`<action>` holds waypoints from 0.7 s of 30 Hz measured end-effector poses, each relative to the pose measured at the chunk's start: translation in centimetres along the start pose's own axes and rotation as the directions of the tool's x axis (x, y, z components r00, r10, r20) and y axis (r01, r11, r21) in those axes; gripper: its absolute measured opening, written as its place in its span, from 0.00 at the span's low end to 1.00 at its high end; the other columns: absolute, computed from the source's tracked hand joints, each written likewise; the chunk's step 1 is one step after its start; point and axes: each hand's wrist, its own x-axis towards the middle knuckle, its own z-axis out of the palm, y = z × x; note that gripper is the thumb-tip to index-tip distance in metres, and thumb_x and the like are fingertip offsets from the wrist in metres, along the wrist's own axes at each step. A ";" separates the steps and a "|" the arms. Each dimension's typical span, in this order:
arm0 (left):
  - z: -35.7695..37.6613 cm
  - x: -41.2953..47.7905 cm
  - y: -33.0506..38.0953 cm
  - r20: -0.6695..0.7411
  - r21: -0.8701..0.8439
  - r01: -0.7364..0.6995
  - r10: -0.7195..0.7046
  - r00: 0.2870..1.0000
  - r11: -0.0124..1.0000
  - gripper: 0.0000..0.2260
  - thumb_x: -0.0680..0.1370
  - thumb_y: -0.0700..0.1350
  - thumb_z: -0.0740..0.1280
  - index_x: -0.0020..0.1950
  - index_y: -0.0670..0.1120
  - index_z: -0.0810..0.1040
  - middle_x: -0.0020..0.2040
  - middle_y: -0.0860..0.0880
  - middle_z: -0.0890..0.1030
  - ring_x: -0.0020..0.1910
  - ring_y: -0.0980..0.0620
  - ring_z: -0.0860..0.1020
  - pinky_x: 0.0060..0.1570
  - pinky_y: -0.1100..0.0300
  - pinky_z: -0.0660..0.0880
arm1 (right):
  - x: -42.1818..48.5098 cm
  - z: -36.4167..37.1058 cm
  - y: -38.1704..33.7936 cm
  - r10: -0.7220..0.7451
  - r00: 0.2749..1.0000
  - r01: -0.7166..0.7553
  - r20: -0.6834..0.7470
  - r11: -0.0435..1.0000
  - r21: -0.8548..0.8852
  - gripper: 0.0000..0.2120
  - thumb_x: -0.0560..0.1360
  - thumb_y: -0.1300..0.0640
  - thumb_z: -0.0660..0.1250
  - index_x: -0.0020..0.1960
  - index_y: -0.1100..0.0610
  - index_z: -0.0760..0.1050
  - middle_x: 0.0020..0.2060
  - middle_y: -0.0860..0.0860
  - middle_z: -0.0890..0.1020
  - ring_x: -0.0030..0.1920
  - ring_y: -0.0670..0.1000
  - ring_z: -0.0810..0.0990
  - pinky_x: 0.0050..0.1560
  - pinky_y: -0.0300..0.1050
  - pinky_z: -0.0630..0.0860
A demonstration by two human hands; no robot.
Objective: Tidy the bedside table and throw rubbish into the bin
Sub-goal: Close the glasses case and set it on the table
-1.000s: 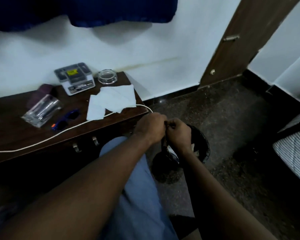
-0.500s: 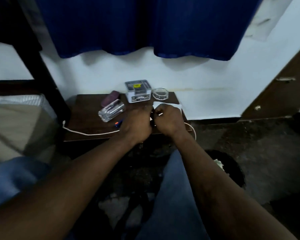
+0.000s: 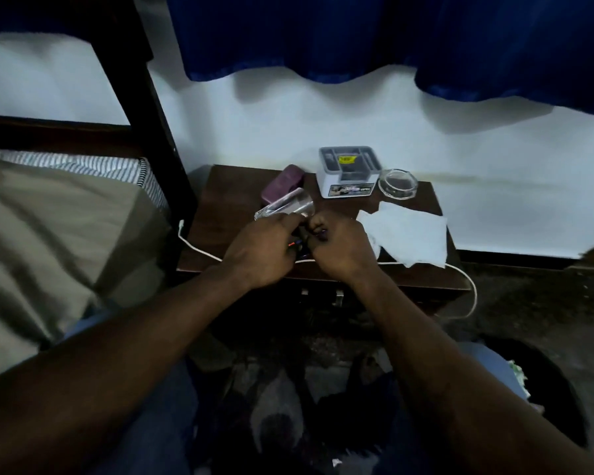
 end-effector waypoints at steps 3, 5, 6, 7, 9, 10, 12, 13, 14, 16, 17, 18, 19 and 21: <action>1.6 2.1 -1.1 -0.028 -0.032 0.011 -0.012 1.000 0.999 0.18 0.72 0.45 0.69 0.62 0.51 0.81 0.58 0.46 0.84 0.57 0.43 0.81 0.54 0.55 0.78 | 1.4 0.7 2.3 0.022 0.999 -0.022 0.047 1.000 -0.001 0.07 0.72 0.55 0.71 0.50 0.49 0.81 0.47 0.46 0.86 0.49 0.50 0.84 0.54 0.50 0.80; 2.3 3.9 -1.0 -0.070 -0.111 0.039 -0.047 0.996 0.993 0.13 0.72 0.43 0.69 0.56 0.50 0.84 0.56 0.48 0.85 0.54 0.49 0.81 0.51 0.59 0.75 | 3.1 0.5 3.0 0.018 0.997 -0.016 0.074 0.999 -0.030 0.10 0.70 0.56 0.67 0.49 0.51 0.82 0.48 0.49 0.86 0.50 0.51 0.83 0.53 0.48 0.79; 2.5 4.6 -0.8 -0.073 -0.131 0.044 -0.054 0.996 0.990 0.11 0.72 0.43 0.69 0.54 0.50 0.84 0.54 0.50 0.84 0.52 0.51 0.81 0.49 0.60 0.75 | 3.9 0.2 3.0 0.008 0.997 -0.004 0.082 0.999 -0.051 0.12 0.68 0.55 0.64 0.48 0.51 0.83 0.48 0.50 0.86 0.50 0.52 0.83 0.51 0.46 0.77; 2.7 5.5 -0.7 -0.063 -0.130 0.048 -0.056 0.996 0.990 0.10 0.72 0.43 0.69 0.52 0.50 0.83 0.53 0.50 0.83 0.50 0.50 0.81 0.48 0.58 0.77 | 4.8 0.0 3.2 0.008 0.997 -0.002 0.082 0.997 -0.080 0.13 0.67 0.54 0.63 0.47 0.52 0.83 0.47 0.51 0.86 0.50 0.53 0.83 0.48 0.44 0.75; 2.9 7.0 -0.7 -0.039 -0.145 0.058 -0.065 0.997 0.988 0.08 0.72 0.42 0.68 0.49 0.50 0.80 0.56 0.49 0.81 0.51 0.46 0.81 0.48 0.52 0.79 | 6.3 0.0 3.8 0.020 0.997 -0.009 0.070 0.988 -0.156 0.10 0.68 0.53 0.65 0.47 0.51 0.82 0.47 0.50 0.86 0.50 0.54 0.84 0.44 0.42 0.69; 3.0 7.6 -0.7 -0.033 -0.172 0.064 -0.071 0.997 0.983 0.07 0.72 0.41 0.68 0.49 0.50 0.80 0.58 0.47 0.81 0.53 0.45 0.81 0.49 0.51 0.79 | 6.7 0.1 4.2 0.021 0.998 -0.009 0.064 0.983 -0.183 0.10 0.70 0.53 0.66 0.48 0.52 0.82 0.47 0.51 0.86 0.50 0.55 0.83 0.44 0.41 0.68; 3.2 8.7 -1.0 -0.020 -0.213 0.074 -0.080 0.997 0.974 0.09 0.72 0.39 0.68 0.49 0.50 0.81 0.55 0.46 0.83 0.51 0.45 0.81 0.49 0.52 0.79 | 7.1 0.8 4.7 -0.004 0.998 0.018 0.067 0.977 -0.212 0.11 0.70 0.53 0.63 0.49 0.53 0.81 0.47 0.52 0.85 0.50 0.56 0.83 0.43 0.43 0.68; 3.3 9.2 -1.2 -0.011 -0.216 0.078 -0.083 0.997 0.973 0.09 0.72 0.39 0.68 0.49 0.50 0.82 0.53 0.47 0.83 0.49 0.47 0.81 0.46 0.55 0.78 | 7.2 1.0 4.8 -0.023 0.996 0.040 0.083 0.975 -0.218 0.14 0.68 0.51 0.60 0.48 0.53 0.80 0.46 0.52 0.84 0.49 0.57 0.83 0.42 0.44 0.69; 3.3 9.6 -1.4 0.000 -0.210 0.085 -0.087 0.996 0.974 0.08 0.72 0.40 0.68 0.49 0.50 0.82 0.51 0.48 0.83 0.46 0.49 0.80 0.43 0.58 0.75 | 7.4 1.1 4.6 -0.044 0.994 0.066 0.104 0.974 -0.215 0.15 0.66 0.49 0.57 0.46 0.54 0.78 0.45 0.53 0.83 0.48 0.58 0.82 0.42 0.46 0.69; 3.1 10.1 -2.1 0.003 -0.175 0.105 -0.106 0.994 0.979 0.06 0.74 0.42 0.69 0.48 0.51 0.82 0.47 0.51 0.84 0.45 0.50 0.79 0.40 0.61 0.69 | 7.7 1.2 4.4 -0.088 0.985 0.116 0.148 0.974 -0.193 0.13 0.65 0.45 0.54 0.42 0.51 0.71 0.42 0.54 0.82 0.46 0.59 0.81 0.41 0.47 0.67; 3.0 10.4 -2.5 -0.008 -0.161 0.109 -0.112 0.994 0.981 0.05 0.74 0.44 0.69 0.48 0.51 0.83 0.46 0.52 0.84 0.46 0.50 0.80 0.41 0.61 0.70 | 7.8 1.2 4.4 -0.112 0.980 0.142 0.167 0.972 -0.185 0.13 0.66 0.44 0.55 0.43 0.50 0.70 0.42 0.54 0.81 0.46 0.59 0.80 0.42 0.47 0.68; 2.7 10.7 -3.0 -0.013 -0.157 0.115 -0.119 0.993 0.981 0.06 0.74 0.45 0.70 0.49 0.52 0.84 0.47 0.53 0.85 0.47 0.52 0.81 0.43 0.60 0.73 | 7.9 1.2 4.5 -0.128 0.974 0.162 0.186 0.970 -0.184 0.13 0.68 0.43 0.57 0.44 0.51 0.72 0.44 0.54 0.81 0.47 0.60 0.80 0.44 0.48 0.70; 2.5 11.1 -3.3 -0.007 -0.159 0.125 -0.128 0.992 0.979 0.06 0.74 0.46 0.70 0.49 0.53 0.85 0.47 0.55 0.85 0.47 0.53 0.82 0.46 0.59 0.76 | 7.8 1.1 4.7 -0.136 0.968 0.176 0.212 0.967 -0.183 0.15 0.69 0.44 0.60 0.48 0.52 0.75 0.47 0.55 0.82 0.50 0.60 0.81 0.47 0.49 0.74; 2.3 12.0 -4.5 -0.002 -0.132 0.156 -0.157 0.988 0.979 0.08 0.74 0.45 0.69 0.49 0.54 0.86 0.48 0.55 0.86 0.47 0.53 0.82 0.50 0.57 0.78 | 7.5 1.0 5.2 -0.124 0.956 0.176 0.267 0.968 -0.181 0.21 0.69 0.47 0.67 0.59 0.53 0.78 0.54 0.54 0.82 0.56 0.59 0.81 0.55 0.52 0.77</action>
